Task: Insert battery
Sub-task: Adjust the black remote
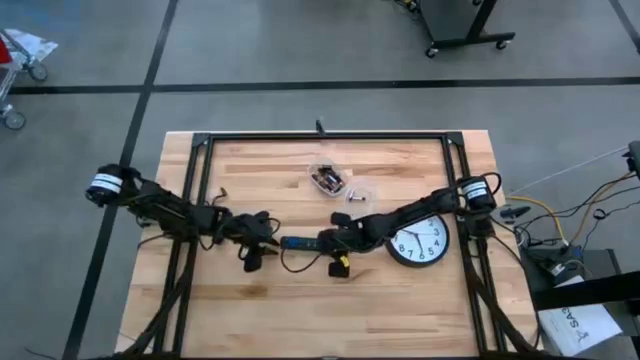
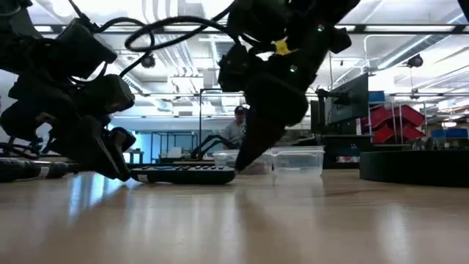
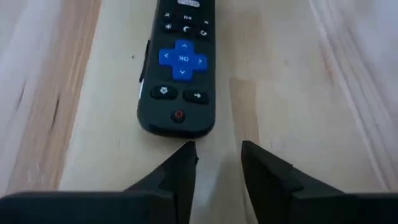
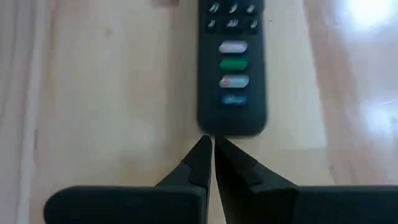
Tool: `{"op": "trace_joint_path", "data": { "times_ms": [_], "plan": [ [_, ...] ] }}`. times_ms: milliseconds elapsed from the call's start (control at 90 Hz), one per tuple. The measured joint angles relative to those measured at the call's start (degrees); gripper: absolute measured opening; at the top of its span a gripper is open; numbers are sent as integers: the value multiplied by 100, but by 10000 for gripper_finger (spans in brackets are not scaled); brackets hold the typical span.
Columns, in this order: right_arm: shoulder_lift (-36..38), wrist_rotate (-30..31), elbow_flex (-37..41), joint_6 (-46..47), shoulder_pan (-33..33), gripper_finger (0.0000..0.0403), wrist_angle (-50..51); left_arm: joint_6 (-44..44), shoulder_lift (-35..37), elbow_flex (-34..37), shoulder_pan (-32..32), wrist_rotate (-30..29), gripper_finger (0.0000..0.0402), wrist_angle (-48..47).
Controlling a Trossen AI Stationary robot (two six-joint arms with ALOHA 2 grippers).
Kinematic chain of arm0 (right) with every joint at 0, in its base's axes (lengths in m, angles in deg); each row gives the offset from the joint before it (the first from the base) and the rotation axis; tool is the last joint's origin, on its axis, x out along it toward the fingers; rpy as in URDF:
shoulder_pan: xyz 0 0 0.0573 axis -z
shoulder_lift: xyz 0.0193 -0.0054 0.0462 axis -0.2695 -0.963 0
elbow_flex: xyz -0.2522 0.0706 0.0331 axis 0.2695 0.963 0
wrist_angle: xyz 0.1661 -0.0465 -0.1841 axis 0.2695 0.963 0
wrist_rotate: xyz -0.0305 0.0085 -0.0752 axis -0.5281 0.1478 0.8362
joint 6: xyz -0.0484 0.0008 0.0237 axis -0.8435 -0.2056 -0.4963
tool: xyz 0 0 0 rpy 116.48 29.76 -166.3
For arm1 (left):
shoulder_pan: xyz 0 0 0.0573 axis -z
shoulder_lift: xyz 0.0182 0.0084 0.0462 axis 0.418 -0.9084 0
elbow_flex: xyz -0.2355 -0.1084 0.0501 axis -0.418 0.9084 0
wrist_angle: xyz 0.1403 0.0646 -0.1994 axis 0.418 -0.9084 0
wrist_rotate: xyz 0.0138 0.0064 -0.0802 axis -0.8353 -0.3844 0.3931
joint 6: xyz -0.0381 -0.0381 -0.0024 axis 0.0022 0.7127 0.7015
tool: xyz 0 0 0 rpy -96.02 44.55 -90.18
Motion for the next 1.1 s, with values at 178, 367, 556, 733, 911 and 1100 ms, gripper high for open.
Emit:
{"op": "trace_joint_path", "data": {
  "times_ms": [178, 367, 556, 733, 911, 1100],
  "plan": [
    [17, 3, -98, 67, 6, 2, 572, 32, -3, -1, 2, 0, 113, -49],
    [-252, 4, -93, 75, -2, 2, 301, -183, -193, -2, 0, -6, 109, 219],
    [-374, -1, -235, -5, 45, 2, 320, -181, -521, -81, -2, -1, 115, 442],
    [-389, 25, -303, -90, 69, 2, 343, -184, -560, -92, -2, 13, 117, 461],
    [-357, 105, -314, -54, 72, 2, 393, -184, -477, -93, -2, 20, 112, 397],
    [-107, 245, -325, -17, 107, 2, 744, -215, -236, -103, 0, 54, 117, 84]
  ]
}}
